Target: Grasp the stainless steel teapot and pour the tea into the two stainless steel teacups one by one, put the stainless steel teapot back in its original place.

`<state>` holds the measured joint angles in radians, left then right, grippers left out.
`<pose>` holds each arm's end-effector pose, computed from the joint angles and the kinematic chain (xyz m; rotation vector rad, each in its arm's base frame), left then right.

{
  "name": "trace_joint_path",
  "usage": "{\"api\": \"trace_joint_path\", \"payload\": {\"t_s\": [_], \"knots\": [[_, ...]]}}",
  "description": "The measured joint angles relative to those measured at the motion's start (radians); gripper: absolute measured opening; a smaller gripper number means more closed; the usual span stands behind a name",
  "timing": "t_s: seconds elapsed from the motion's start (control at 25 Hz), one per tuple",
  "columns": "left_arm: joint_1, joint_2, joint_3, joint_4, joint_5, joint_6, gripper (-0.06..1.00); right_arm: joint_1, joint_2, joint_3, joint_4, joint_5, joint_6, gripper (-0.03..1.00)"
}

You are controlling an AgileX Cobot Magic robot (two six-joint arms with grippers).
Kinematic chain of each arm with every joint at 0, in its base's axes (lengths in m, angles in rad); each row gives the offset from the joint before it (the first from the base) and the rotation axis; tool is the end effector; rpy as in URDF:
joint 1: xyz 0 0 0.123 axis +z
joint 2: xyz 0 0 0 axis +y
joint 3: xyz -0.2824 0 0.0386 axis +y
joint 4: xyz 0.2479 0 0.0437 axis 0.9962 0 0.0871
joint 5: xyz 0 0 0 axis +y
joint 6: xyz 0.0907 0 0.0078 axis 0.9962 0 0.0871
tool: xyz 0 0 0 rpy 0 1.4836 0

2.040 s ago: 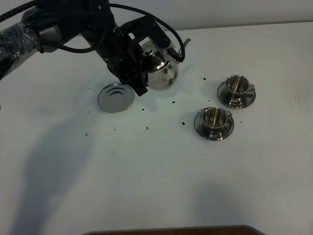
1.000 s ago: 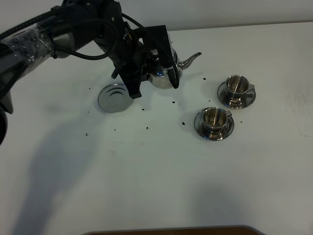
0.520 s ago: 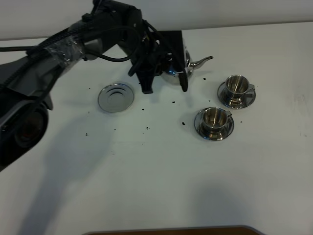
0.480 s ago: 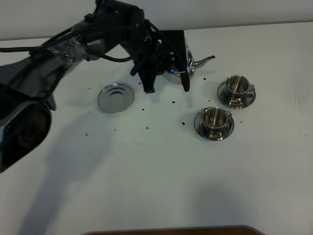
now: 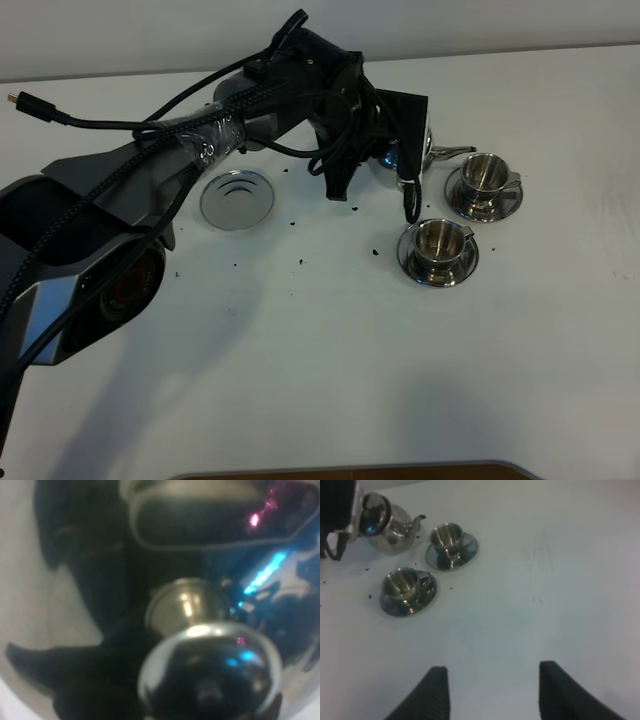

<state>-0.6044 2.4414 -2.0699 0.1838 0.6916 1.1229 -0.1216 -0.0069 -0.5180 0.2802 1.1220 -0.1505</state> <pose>0.4494 -0.2975 0.1517 2.0466 1.5696 0.4029 -0.0096 0.0240 0.2798 -0.0570 2.0514 0.1680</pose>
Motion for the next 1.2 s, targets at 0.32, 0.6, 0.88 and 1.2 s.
{"api": "trace_joint_path", "payload": {"t_s": [0.32,0.6,0.88,1.2], "knots": [[-0.018,0.0,-0.001,0.083,-0.057,-0.008,0.24,0.0,0.0,0.0,0.0,0.0,0.0,0.42],[-0.019,0.0,-0.001,0.18,-0.095,-0.027,0.24,0.0,0.0,0.0,0.0,0.0,0.0,0.42],[-0.019,0.0,-0.001,0.2,-0.142,0.0,0.24,0.0,0.0,0.0,0.0,0.0,0.0,0.42],[-0.019,0.031,-0.001,0.271,-0.206,0.026,0.24,0.0,0.0,0.0,0.0,0.0,0.0,0.42]]}}
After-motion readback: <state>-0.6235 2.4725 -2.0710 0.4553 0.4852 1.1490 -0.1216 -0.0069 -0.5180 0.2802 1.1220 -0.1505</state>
